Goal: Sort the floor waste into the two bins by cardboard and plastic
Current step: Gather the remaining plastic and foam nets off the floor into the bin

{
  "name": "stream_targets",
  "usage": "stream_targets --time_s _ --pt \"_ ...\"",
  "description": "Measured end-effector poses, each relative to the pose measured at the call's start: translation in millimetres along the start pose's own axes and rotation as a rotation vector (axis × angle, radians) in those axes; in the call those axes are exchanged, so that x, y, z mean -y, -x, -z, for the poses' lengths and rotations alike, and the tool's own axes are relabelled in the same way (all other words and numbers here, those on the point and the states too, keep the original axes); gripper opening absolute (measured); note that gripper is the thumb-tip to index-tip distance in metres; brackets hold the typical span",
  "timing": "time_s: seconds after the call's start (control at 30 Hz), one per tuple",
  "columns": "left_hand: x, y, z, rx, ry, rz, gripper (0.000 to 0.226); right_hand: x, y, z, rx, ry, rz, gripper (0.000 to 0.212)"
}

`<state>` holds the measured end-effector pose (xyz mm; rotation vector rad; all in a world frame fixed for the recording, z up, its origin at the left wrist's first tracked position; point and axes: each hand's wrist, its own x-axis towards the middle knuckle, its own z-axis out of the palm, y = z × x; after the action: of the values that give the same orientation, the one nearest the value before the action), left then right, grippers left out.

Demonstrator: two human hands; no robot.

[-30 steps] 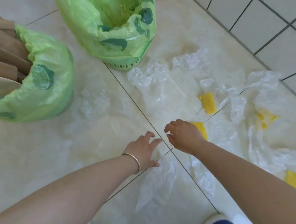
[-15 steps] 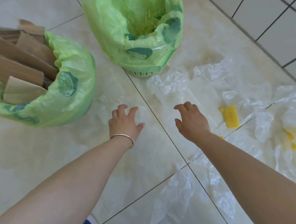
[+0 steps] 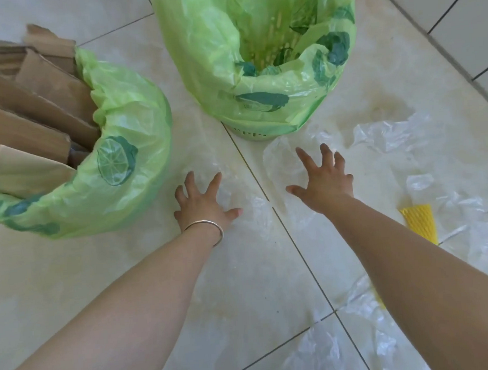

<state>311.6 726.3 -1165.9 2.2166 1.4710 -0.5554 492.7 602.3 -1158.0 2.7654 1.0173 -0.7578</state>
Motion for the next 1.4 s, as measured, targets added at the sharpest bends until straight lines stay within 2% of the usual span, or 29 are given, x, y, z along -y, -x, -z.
stream_targets --time_s 0.07,0.13,0.23,0.3,0.37,0.5,0.57,0.63,0.7,0.77,0.8,0.97,1.03,1.1,1.13,1.23,1.33,1.4 --pt "-2 -1 -7 0.013 -0.059 -0.034 0.087 -1 -5 -6 0.076 0.031 -0.006 0.089" --pt "-3 -1 -15 0.002 -0.114 -0.066 0.083 0 -5 -13 0.101 0.080 -0.007 0.087" --pt "-6 0 -23 -0.084 0.016 -0.148 0.058 6 2 -20 0.023 0.058 0.033 0.064" --pt "-11 2 -26 -0.095 0.085 -0.209 0.036 11 9 -26 -0.011 -0.096 0.041 0.045" --pt "-17 4 -28 -0.058 0.060 -0.235 0.028 15 15 -31 -0.014 -0.243 0.032 0.033" --pt "-34 16 -21 0.051 0.176 -0.113 0.035 10 32 -35 -0.064 -0.646 -0.114 0.034" --pt "-48 25 -17 0.111 0.355 -0.090 0.031 6 42 -31 -0.106 -0.815 -0.145 0.043" --pt "-63 38 -16 0.206 0.631 -0.080 0.025 3 52 -27 -0.116 -0.905 -0.132 0.047" --pt "-80 55 -11 0.346 0.869 -0.026 0.043 2 62 -20 -0.120 -0.944 -0.125 0.035" --pt "-97 68 -9 0.445 0.973 0.015 0.066 -1 73 -14 -0.148 -0.957 -0.125 0.022" --pt "-106 75 -7 0.462 1.000 0.021 0.068 -4 78 -11 -0.169 -0.963 -0.126 0.019" --pt "-144 105 -14 0.461 1.105 0.000 0.053 -29 112 4 -0.123 -0.946 -0.142 0.011" --pt "-160 119 -18 0.469 1.145 -0.023 0.037 -46 125 11 -0.100 -0.922 -0.136 0.006" --pt "-175 134 -20 0.476 1.155 -0.011 0.018 -65 138 17 -0.082 -0.933 -0.142 0.018" --pt "-182 140 -23 0.477 1.141 -0.004 0.016 -75 144 20 -0.075 -0.947 -0.146 0.027" --pt "-201 153 -37 0.455 1.009 -0.038 0.021 -104 159 19 -0.097 -0.899 -0.147 0.048" --pt "-212 158 -54 0.331 0.739 -0.092 0.037 -138 165 3 -0.174 -0.728 -0.223 0.046" --pt "-212 158 -62 0.245 0.627 -0.124 0.041 -162 166 -13 -0.151 -0.603 -0.335 0.051"
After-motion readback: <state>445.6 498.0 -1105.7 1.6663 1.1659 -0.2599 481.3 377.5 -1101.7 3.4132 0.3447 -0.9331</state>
